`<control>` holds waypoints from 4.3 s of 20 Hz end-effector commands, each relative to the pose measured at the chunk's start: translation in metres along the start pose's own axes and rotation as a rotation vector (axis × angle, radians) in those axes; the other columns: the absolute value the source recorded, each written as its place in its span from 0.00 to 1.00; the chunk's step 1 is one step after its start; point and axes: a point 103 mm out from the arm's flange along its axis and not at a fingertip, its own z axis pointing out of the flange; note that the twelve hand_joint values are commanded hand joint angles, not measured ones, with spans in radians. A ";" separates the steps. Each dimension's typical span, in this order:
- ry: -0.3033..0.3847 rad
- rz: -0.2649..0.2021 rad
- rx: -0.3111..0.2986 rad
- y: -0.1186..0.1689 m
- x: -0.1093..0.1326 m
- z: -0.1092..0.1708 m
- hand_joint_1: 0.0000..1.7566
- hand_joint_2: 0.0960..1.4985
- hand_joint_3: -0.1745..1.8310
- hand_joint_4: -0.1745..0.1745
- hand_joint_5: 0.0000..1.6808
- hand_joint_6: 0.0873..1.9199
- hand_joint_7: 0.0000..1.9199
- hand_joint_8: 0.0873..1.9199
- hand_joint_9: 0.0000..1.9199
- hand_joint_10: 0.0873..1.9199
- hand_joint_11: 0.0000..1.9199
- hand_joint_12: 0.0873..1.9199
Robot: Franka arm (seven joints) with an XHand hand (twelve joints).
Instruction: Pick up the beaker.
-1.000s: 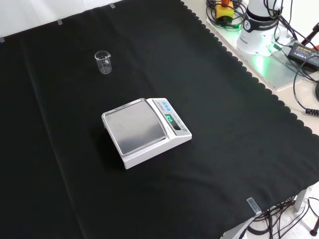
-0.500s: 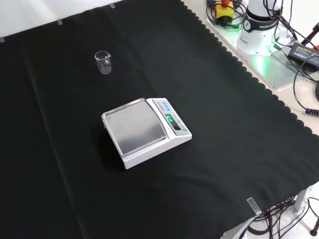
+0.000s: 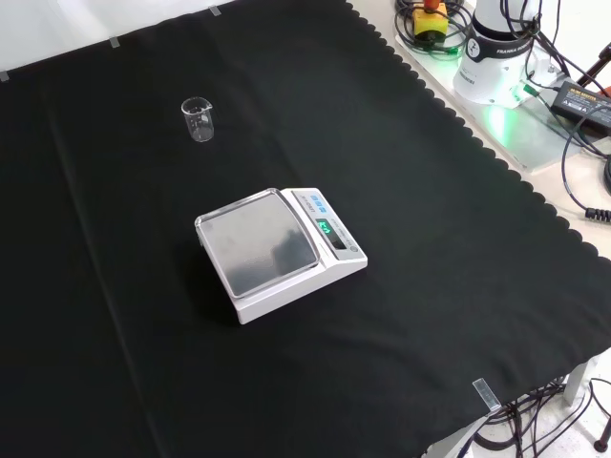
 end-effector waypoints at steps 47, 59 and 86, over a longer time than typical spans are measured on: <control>0.081 0.314 0.495 0.179 -0.172 0.221 0.23 0.46 0.06 0.29 0.19 0.00 0.03 0.36 0.00 0.36 0.07 0.78; 0.085 0.345 0.566 0.188 -0.170 0.261 0.23 0.46 0.06 0.29 0.19 0.00 0.03 0.36 0.00 0.36 0.07 0.78; 0.007 0.343 0.548 0.191 -0.145 0.276 0.46 0.54 0.12 0.19 0.30 0.23 0.36 0.38 0.49 0.23 0.56 0.48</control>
